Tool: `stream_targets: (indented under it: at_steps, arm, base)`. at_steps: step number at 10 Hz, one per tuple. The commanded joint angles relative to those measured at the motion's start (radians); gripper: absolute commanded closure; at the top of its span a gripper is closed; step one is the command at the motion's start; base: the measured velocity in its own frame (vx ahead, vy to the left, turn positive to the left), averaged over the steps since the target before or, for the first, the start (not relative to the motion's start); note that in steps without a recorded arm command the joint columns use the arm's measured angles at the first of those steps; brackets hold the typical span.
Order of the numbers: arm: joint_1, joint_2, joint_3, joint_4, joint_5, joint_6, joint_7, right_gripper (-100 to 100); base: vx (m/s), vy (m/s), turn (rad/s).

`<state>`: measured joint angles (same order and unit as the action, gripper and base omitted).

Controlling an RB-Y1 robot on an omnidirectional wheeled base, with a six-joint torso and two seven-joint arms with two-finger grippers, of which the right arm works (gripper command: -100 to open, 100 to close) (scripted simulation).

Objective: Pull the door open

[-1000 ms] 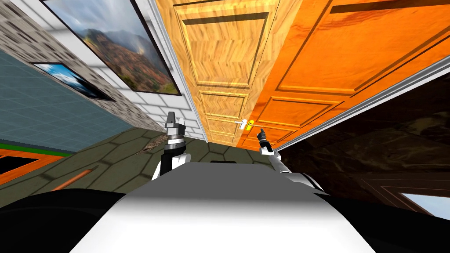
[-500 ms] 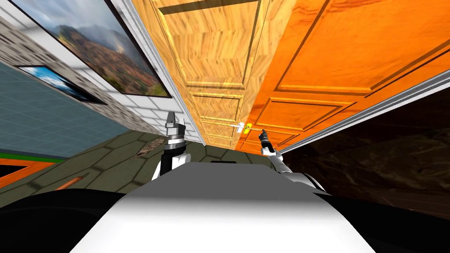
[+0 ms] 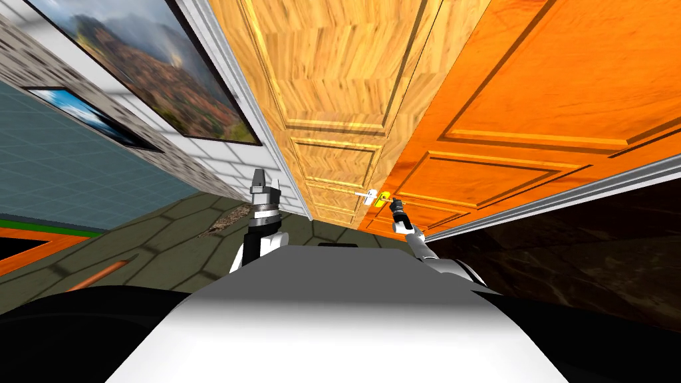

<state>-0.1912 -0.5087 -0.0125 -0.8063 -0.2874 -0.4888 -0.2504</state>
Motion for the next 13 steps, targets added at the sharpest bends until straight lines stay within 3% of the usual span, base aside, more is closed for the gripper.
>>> stream_targets:
  at_steps: [1,4,6,13]
  arm:
    - [0.003,-0.001,0.0,0.001,0.0,0.001,0.001,100]
    - [0.003,-0.001,0.0,0.001,0.0,0.001,0.001,100]
    - [0.016,-0.014,0.012,-0.005,0.001,-0.001,-0.01,100]
    - [0.033,-0.03,0.124,-0.079,0.022,-0.021,-0.069,100]
  base:
    - [-0.027,-0.016,0.025]
    - [-0.008,-0.003,0.003]
    - [-0.136,-0.045,0.013]
    - [-0.204,-0.08,0.075]
